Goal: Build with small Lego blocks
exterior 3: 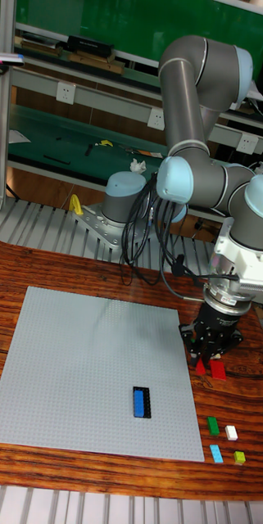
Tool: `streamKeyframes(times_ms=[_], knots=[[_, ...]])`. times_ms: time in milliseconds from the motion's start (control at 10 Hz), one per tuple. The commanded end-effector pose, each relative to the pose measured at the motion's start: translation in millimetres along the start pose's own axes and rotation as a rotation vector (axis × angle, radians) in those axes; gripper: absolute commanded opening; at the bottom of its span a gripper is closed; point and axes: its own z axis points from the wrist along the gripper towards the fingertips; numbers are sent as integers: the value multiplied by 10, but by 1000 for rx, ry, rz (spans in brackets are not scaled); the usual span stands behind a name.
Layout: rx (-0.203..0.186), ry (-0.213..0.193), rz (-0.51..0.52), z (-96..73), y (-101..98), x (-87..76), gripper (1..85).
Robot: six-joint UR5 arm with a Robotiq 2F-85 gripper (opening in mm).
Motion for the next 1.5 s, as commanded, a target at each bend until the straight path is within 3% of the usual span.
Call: streamKeyframes(times_ms=[0,100,300,400,500,600,900,1000,1200,1300,1400], knots=[[49,-32,59,-21,-164,-86,13],[51,-49,27,-23,-167,-133,13],[3,0,0,-56,-305,-334,13],[12,25,-19,-126,-407,-407,13],[17,44,-28,-193,-468,-429,13],[-3,46,-19,-203,-396,-372,13],[50,-45,31,-206,-534,-606,13],[68,-49,20,-209,-579,-618,13],[19,-29,-16,-151,-703,-760,13],[-8,-13,-17,-142,-719,-736,13],[-8,-8,-8,-152,-690,-679,13]])
